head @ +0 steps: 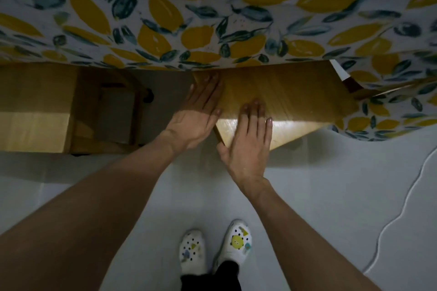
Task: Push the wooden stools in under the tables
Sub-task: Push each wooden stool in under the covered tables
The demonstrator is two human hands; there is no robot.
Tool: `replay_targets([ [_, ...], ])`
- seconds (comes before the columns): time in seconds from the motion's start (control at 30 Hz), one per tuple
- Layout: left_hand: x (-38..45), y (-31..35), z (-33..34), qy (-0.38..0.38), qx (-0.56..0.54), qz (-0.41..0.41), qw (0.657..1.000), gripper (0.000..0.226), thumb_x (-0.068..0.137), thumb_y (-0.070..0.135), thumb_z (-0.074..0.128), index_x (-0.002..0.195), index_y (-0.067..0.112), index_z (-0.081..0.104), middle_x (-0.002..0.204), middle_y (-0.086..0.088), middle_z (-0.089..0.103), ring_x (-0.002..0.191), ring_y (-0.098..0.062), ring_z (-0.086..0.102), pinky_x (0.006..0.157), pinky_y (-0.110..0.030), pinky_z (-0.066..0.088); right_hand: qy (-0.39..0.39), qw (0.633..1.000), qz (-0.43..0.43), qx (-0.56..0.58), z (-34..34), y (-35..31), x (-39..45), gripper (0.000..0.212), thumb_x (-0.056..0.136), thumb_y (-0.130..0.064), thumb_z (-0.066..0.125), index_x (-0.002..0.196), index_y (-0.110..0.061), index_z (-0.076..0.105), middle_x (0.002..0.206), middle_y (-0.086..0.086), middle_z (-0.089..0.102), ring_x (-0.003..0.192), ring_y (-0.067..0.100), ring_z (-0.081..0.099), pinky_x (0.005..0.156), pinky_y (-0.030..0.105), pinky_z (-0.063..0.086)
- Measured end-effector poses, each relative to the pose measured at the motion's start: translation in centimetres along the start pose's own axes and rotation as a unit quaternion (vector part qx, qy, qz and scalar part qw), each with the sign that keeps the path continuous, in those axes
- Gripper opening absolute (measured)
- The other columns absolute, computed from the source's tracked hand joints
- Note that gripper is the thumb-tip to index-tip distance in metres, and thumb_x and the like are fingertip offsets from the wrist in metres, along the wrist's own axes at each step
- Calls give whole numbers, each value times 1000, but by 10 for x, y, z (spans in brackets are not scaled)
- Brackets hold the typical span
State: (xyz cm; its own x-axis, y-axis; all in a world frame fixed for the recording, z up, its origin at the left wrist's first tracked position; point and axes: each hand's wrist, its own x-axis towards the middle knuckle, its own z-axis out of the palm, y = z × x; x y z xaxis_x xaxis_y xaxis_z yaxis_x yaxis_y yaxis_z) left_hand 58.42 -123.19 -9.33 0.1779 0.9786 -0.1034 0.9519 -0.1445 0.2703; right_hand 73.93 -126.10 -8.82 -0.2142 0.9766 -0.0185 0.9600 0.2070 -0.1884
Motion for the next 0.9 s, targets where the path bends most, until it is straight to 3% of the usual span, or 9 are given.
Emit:
replay_targets([
  [0.23,-9,11,-2,-1,-13,-24,1000,60,97,36,18,150,9,13,160,-10,9,147,-24,6,119,-42,1,-17,1000,-26,-1,-6,8,-3,103,62,-44,80,145,-6,32,155,17,29,145,30,21,120,45,10],
  [0.37,-29,23,2,21,-37,-70,997,57,99,34,22,150,11,14,160,-9,11,147,-23,7,118,-40,0,-38,997,-74,-3,-10,16,-10,104,62,-43,81,145,-5,31,155,17,26,146,31,18,120,46,13],
  [0.5,-53,40,5,38,-20,-114,993,55,100,34,20,150,11,12,160,-9,10,148,-21,4,119,-42,-2,-82,988,-129,8,-15,28,-14,108,60,-37,84,146,-4,29,158,19,21,147,32,16,119,46,7],
  [0.77,-78,95,17,26,-20,-117,993,59,100,35,24,151,12,7,160,-10,7,147,-23,3,117,-39,-8,-203,949,-239,-25,-44,109,-4,115,74,-48,76,154,-14,1,162,6,-7,147,19,-13,116,35,-13],
  [0.9,-64,123,16,6,6,-63,998,57,99,36,22,148,7,23,154,-16,28,141,-30,30,118,-44,6,-218,945,-239,-42,-71,150,7,106,79,-38,72,153,-22,-1,162,1,-7,147,16,-12,116,36,-13],
])
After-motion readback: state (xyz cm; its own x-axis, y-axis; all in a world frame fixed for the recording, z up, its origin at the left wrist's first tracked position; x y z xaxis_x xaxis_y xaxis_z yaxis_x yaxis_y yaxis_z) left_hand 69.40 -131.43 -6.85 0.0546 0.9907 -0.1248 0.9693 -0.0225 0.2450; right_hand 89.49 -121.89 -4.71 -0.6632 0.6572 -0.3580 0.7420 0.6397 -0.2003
